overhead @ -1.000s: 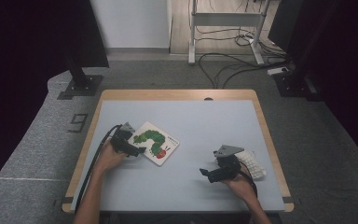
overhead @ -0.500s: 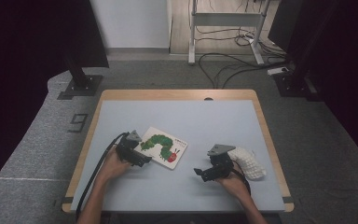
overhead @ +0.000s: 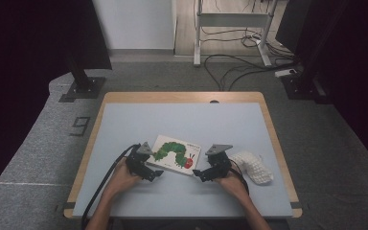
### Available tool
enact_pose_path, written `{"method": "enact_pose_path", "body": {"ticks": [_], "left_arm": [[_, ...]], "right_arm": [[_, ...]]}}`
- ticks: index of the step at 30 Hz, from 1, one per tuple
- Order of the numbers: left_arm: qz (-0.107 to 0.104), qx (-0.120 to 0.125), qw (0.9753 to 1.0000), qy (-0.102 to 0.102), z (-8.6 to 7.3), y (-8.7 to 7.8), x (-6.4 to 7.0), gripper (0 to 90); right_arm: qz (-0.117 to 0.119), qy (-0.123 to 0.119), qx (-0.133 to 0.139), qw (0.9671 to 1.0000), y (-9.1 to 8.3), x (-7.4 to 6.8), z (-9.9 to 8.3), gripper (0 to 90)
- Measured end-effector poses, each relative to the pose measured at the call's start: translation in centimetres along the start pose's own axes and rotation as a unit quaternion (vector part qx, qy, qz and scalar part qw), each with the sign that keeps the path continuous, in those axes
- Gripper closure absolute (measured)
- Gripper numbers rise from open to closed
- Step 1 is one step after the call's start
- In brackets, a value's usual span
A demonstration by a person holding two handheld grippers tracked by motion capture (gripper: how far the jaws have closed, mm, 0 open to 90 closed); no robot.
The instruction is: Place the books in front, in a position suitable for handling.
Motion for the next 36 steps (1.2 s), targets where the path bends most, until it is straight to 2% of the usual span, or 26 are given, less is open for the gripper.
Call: {"method": "enact_pose_path", "body": {"ticks": [3,8,11,13,15,16,17,18,19,20,21,25,27,28,29,32,36], "left_arm": [[-0.006,0.004,1.0,0.002,0.1,0.0,0.8,0.0],[-0.027,0.017,0.9994,0.013,0.2,0.0,2.6,0.0],[-0.033,0.016,0.9991,0.022,0.1,-0.1,2.9,0.0],[-0.046,0.013,0.9987,0.02,0.1,-0.2,2.7,0.0],[-0.042,0.01,0.9989,0.02,0.0,-0.3,2.5,0.0],[-0.014,0.001,0.9994,0.03,-0.1,-0.5,1.9,0.0],[0.001,-0.003,0.9994,0.036,-0.2,-0.6,1.4,0.0],[0.001,-0.003,0.9994,0.036,-0.2,-0.6,1.4,0.0],[0.022,-0.008,0.9992,0.033,-0.3,-0.8,0.6,0.0],[0.022,-0.008,0.9992,0.033,-0.3,-0.8,0.6,0.0],[0.037,-0.008,0.999,0.024,-0.5,-1.1,-0.4,0.0],[0.047,-0.004,0.9989,0.007,-0.8,-1.6,-1.9,0.0],[0.064,-0.002,0.9979,-0.008,-1.1,-1.9,-3.2,0.0],[0.064,-0.002,0.9979,-0.008,-1.1,-1.9,-3.2,0.0],[0.076,-0.003,0.997,-0.017,-1.3,-1.7,-3.9,0.0],[0.085,-0.008,0.9962,-0.018,-1.5,-1.0,-4.3,0.0],[0.08,-0.015,0.9965,-0.02,-1.7,-0.2,-4.4,0.0]], "right_arm": [[0.003,0.004,0.002,1.0,0.4,0.4,0.2,3.2],[0.005,0.017,0.003,0.9998,0.7,1.1,0.4,2.6],[0.004,0.02,0.003,0.9998,0.8,1.4,0.4,2.5],[0.004,0.022,0.002,0.9997,0.8,1.6,0.5,2.5],[0.003,0.022,0.0,0.9997,0.8,1.6,0.5,2.5],[0.002,0.019,-0.003,0.9998,0.7,1.7,0.6,2.5],[0.001,0.02,-0.003,0.9998,0.7,1.7,0.6,2.5],[0.0,0.02,-0.003,0.9998,0.7,1.8,0.7,2.5],[-0.001,0.02,-0.003,0.9998,0.6,1.8,0.7,2.5],[-0.002,0.02,-0.003,0.9998,0.6,1.8,0.7,2.5],[-0.003,0.021,-0.003,0.9998,0.6,1.9,0.8,2.6],[-0.004,0.02,-0.004,0.9998,0.5,1.9,0.8,2.7],[-0.008,0.019,-0.004,0.9998,0.3,2.0,0.8,2.9],[-0.008,0.019,-0.004,0.9998,0.3,2.0,0.8,2.9],[-0.008,0.019,-0.005,0.9998,0.2,2.0,0.8,3.0],[-0.008,0.019,-0.006,0.9998,0.3,2.1,0.9,3.2],[-0.009,0.017,-0.008,0.9998,0.4,2.0,0.9,3.2]]}}
Point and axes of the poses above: each handheld gripper's, and its own axes: y roughly forward along the jaws, z roughly out of its top, x roughly to its right, the point moved 5 cm from there along y, roughly forward along the jaws, and after that the axes turned 8 degrees about z, right-handed, at the moved point
